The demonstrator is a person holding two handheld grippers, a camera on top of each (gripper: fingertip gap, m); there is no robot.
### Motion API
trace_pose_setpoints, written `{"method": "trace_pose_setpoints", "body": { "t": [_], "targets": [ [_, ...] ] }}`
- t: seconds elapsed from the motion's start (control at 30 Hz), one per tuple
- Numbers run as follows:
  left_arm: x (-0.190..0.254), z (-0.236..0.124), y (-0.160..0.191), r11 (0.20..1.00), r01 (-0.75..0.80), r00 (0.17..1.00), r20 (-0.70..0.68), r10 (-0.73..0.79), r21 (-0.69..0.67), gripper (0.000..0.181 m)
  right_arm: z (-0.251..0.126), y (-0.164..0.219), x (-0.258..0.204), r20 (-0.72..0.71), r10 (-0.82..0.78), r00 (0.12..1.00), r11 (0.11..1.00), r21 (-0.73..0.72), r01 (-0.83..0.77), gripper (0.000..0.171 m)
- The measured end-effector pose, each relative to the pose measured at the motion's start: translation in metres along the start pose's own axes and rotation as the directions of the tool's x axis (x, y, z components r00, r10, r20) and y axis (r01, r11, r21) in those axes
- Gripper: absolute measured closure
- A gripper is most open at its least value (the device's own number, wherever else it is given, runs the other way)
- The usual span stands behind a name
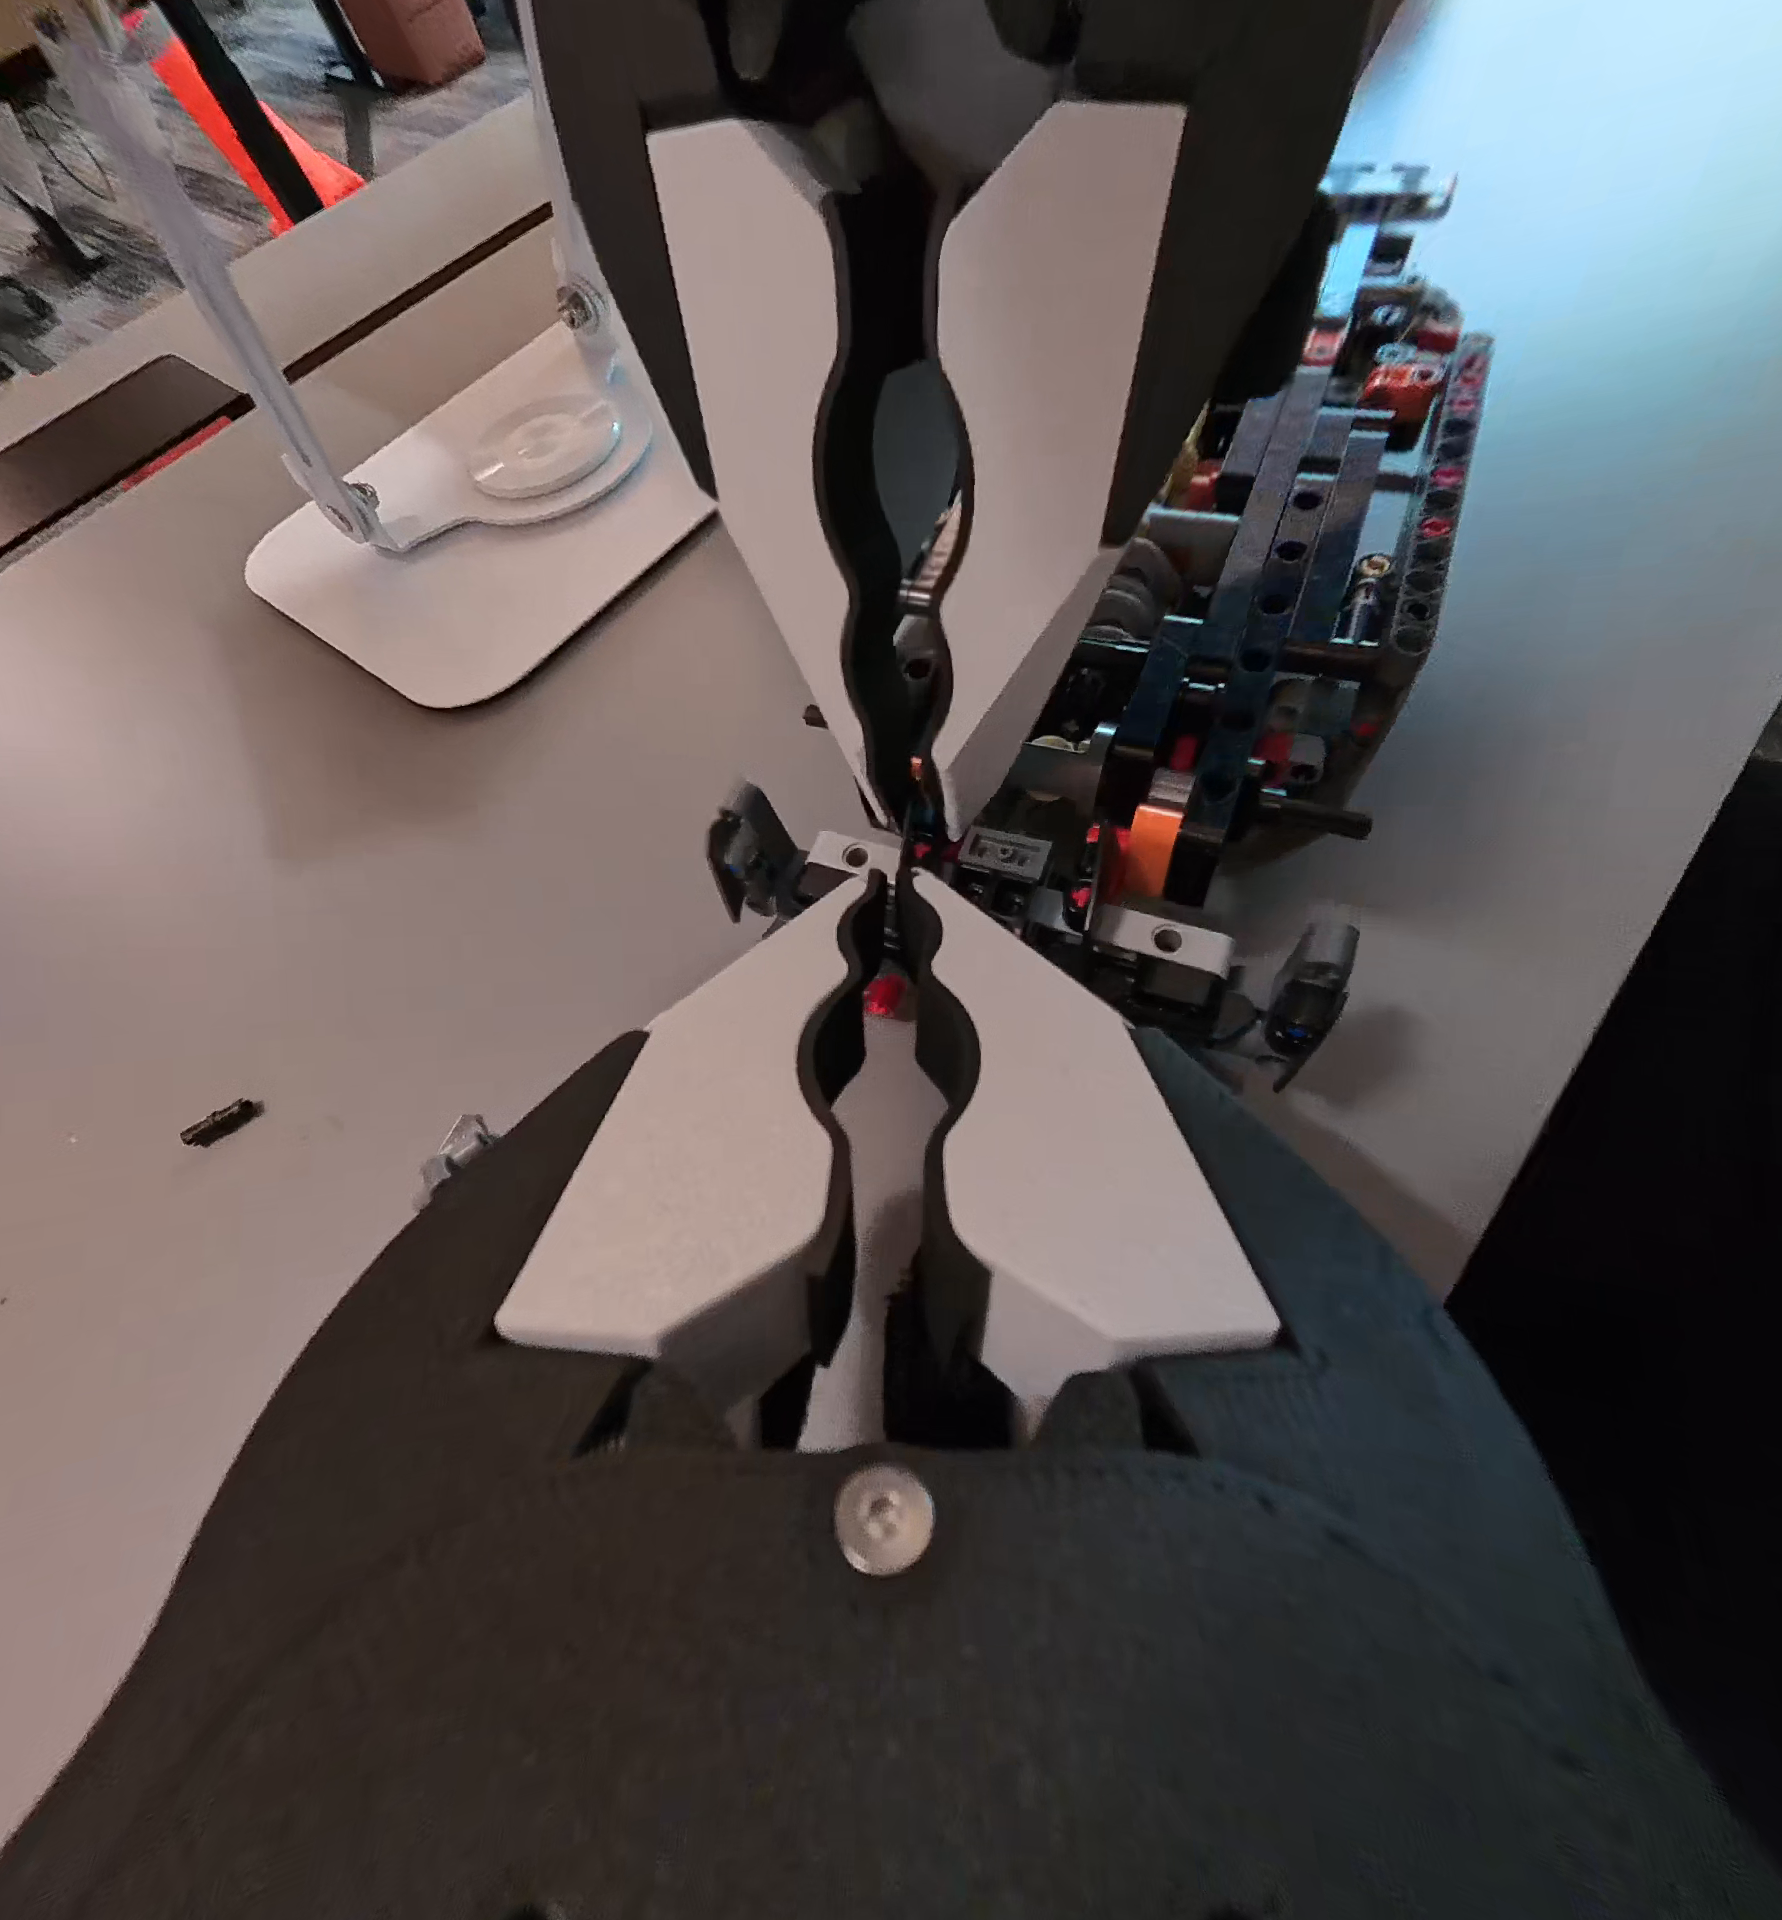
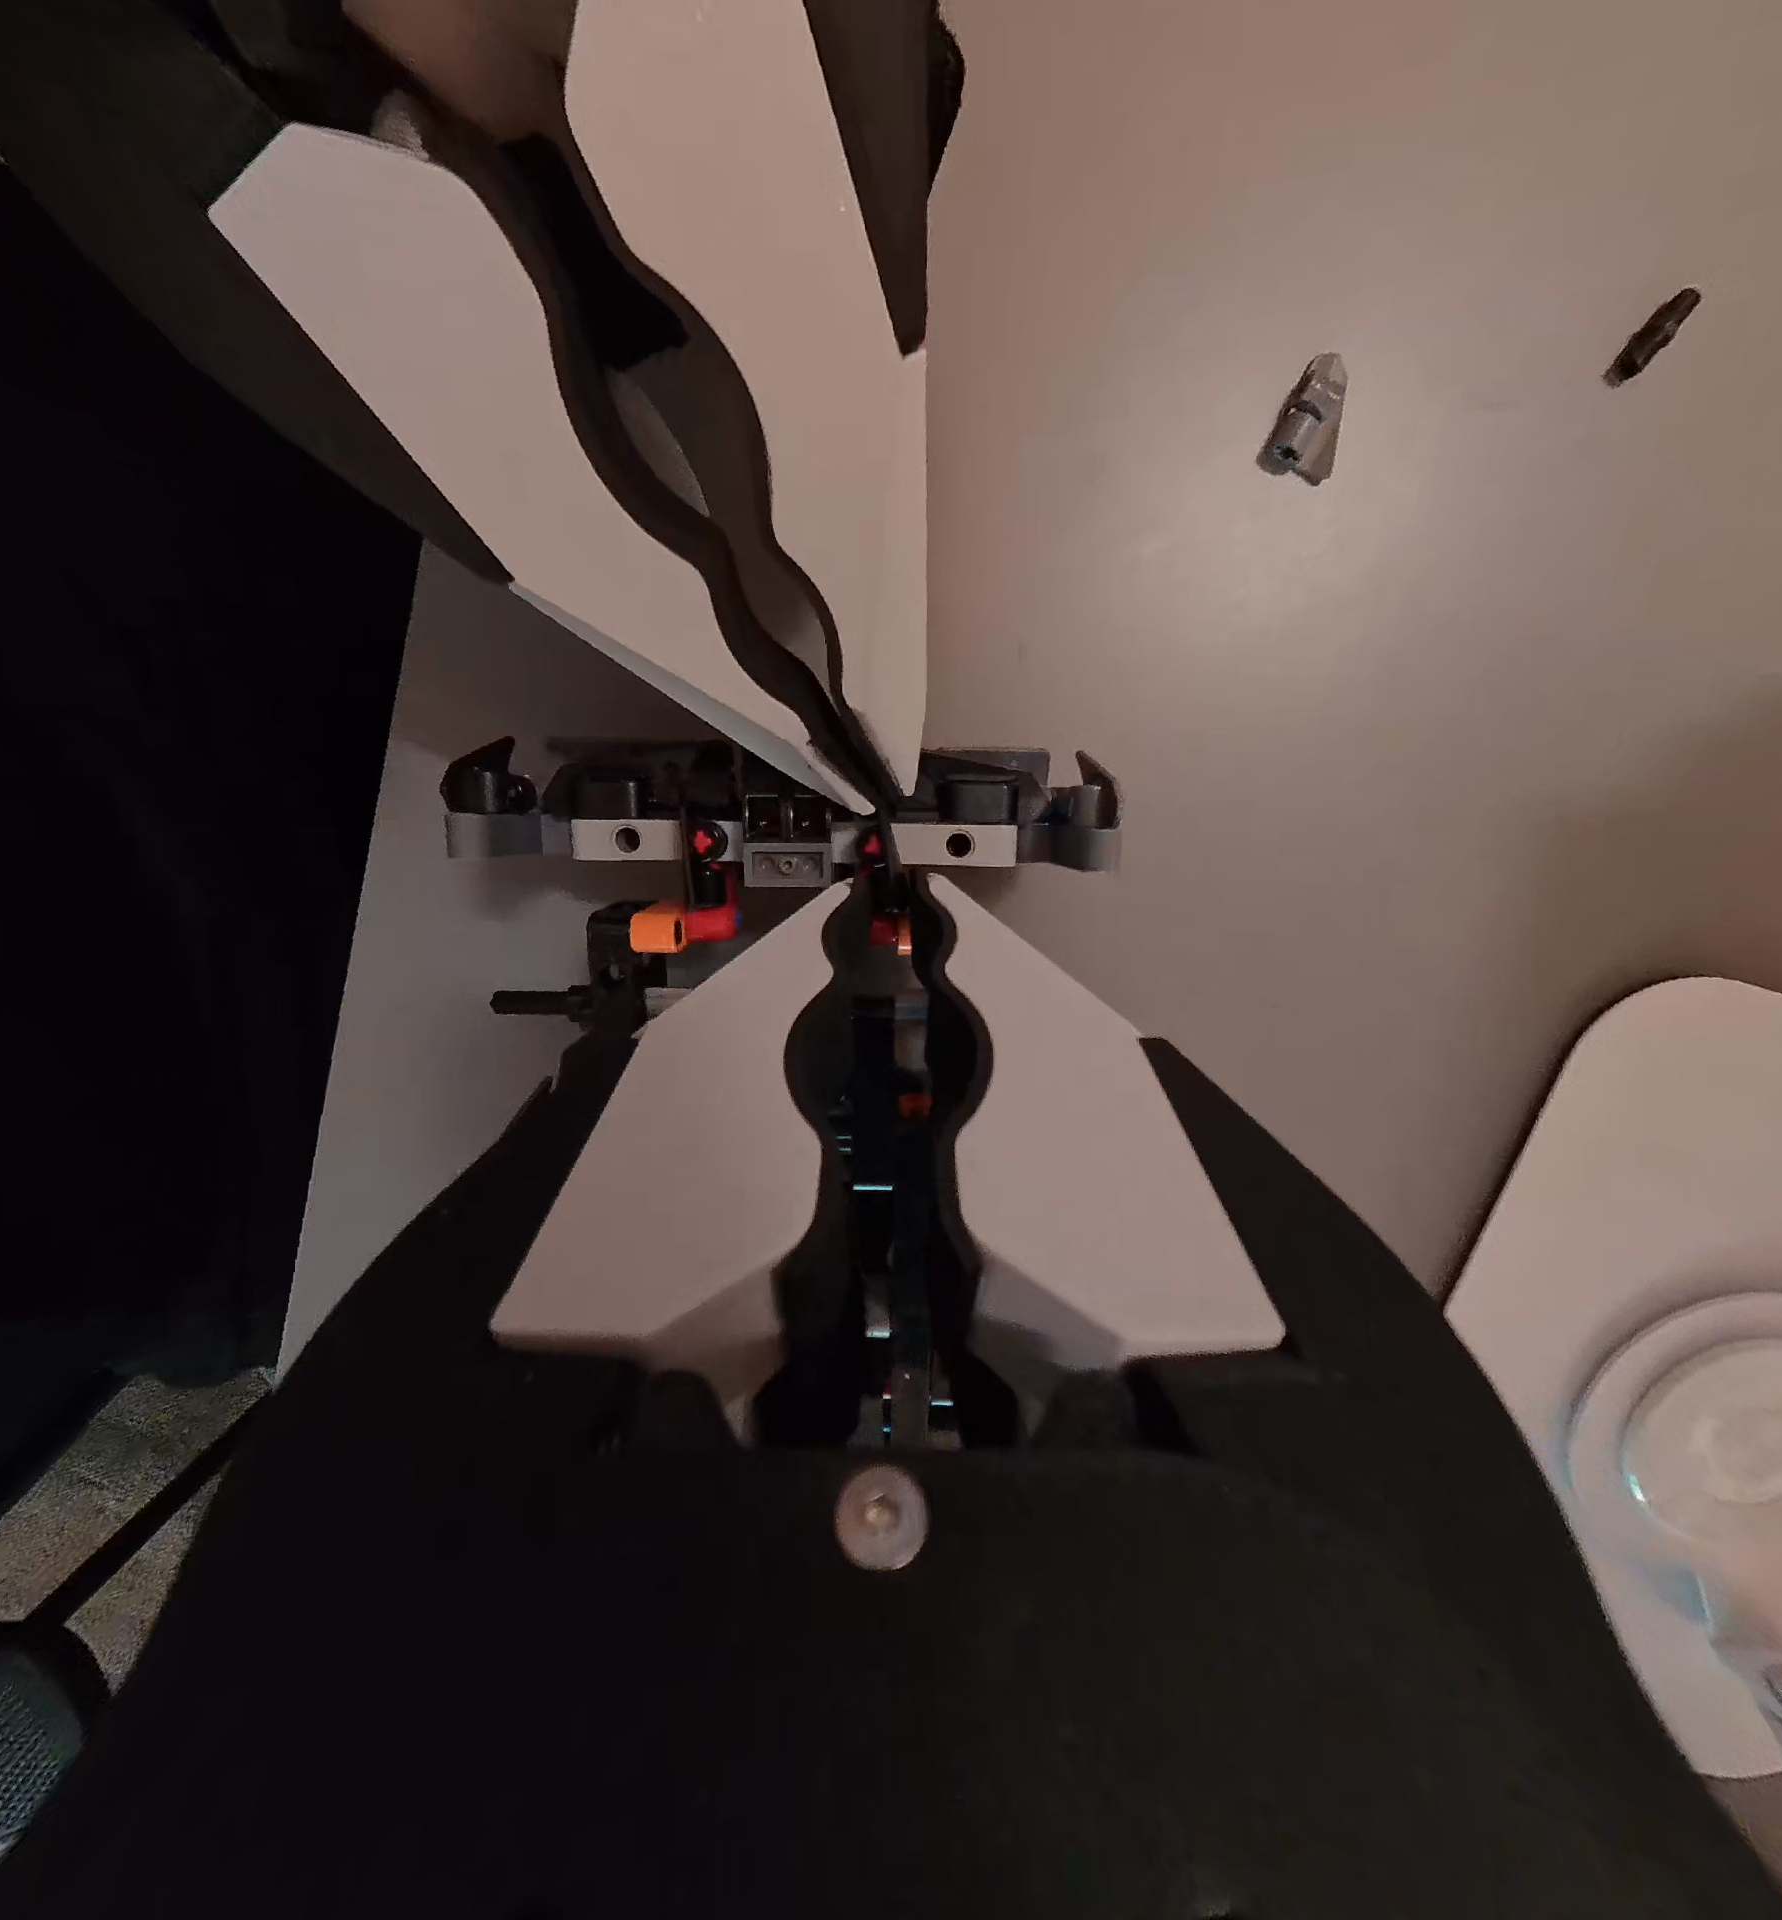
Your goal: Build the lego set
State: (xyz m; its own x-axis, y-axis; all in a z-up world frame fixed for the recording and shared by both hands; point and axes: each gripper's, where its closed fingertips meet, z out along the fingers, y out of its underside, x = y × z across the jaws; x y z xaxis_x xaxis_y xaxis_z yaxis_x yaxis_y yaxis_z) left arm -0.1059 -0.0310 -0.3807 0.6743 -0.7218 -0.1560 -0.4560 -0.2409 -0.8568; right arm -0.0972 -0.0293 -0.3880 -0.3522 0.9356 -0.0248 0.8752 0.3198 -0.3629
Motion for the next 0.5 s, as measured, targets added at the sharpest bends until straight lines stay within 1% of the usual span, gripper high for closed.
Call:
{"method": "trace_pose_setpoints", "body": {
  "t": [0.5],
  "targets": [
    [-0.0016,0.0054,0.0005,0.999,0.018,0.999,0.035,-0.019,0.03,0.181,0.0013,0.0035,0.0008,-0.024,-0.007,1.0,1.0,-0.016,0.007,0.166]
  ]
}}
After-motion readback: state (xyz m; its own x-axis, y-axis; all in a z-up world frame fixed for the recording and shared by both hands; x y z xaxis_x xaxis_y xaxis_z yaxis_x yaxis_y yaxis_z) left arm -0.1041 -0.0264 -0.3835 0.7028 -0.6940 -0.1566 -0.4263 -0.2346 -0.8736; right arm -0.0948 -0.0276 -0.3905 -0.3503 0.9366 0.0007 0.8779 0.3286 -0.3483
